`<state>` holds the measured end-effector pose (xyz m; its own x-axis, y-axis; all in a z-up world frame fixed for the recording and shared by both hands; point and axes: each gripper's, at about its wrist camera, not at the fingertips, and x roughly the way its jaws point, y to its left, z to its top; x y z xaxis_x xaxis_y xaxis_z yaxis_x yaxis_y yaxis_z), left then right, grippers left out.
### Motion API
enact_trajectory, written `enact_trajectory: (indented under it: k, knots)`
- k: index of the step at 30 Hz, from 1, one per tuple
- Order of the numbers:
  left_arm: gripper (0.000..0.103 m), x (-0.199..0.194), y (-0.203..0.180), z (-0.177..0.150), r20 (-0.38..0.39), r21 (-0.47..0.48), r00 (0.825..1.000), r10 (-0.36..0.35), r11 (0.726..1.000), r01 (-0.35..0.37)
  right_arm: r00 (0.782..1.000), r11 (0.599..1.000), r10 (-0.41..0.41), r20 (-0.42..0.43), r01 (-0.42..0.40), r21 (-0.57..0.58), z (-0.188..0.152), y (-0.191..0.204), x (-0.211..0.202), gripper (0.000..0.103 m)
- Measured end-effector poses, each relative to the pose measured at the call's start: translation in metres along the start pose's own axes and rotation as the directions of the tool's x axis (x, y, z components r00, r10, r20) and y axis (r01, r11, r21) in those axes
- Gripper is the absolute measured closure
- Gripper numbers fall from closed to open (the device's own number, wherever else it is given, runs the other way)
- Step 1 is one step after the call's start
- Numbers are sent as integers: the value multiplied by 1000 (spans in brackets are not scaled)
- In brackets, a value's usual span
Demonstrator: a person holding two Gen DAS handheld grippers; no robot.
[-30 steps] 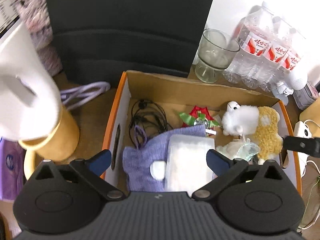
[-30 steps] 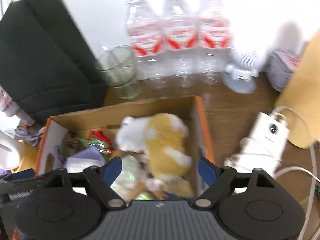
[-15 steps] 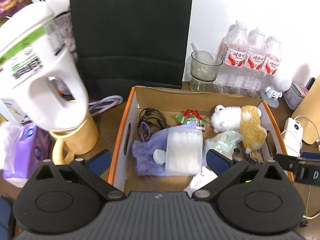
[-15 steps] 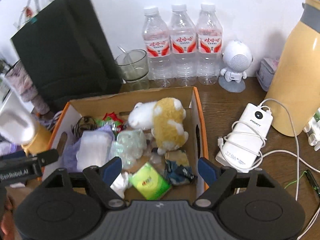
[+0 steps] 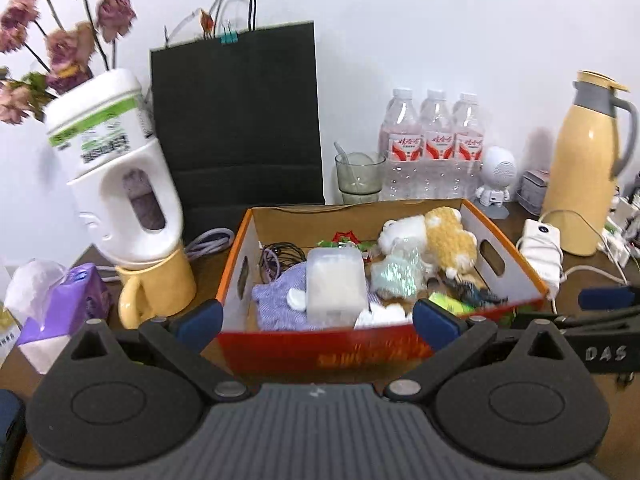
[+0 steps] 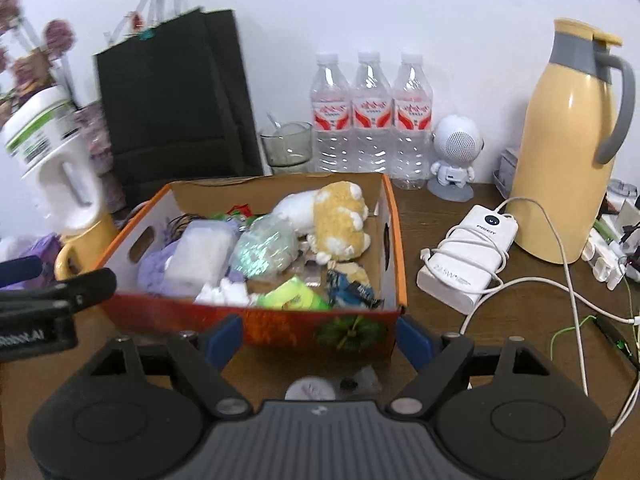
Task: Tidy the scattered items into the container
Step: 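Lift both tools out of the box back over the desk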
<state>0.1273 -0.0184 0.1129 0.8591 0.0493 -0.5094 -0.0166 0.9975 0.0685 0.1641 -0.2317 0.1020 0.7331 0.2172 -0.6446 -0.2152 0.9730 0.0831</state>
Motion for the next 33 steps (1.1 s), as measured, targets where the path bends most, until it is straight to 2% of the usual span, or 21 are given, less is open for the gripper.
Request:
enact_trajectory:
  k: [3,5,10,17,22,27,31,33]
  knots:
    - [0,-26,1,-30,70,-15,997,40,999,-39,998,999,11,55,-9,-37,-25,4,-23,19]
    - [0,-43,2,-49,101,-15,994,45,999,-44,996,998,34,84,-30,-48,-42,7,-34,15]
    - [0,-81,1,-91,152,18,988,32,999,-35,993,996,43,111,-34,-85,-87,19,-55,15]
    - [0,-105,3,-126,117,67,993,-6,998,-2,987,993,115,113,-113,-26,-128,15,-76,15]
    - [0,-104,-7,-131,107,98,993,-47,994,37,989,997,75,130,-74,-15,-134,5,-81,15]
    - [0,-82,-24,-127,85,123,982,-171,979,160,992,998,48,120,-53,33,-134,-18,-71,15]
    - [3,-43,-46,-109,11,153,953,-304,942,299,994,998,30,104,-35,44,-131,-32,-56,18]
    - [8,-23,-58,-99,-7,175,936,-351,921,347,992,999,31,120,-36,40,-127,-37,-51,20]
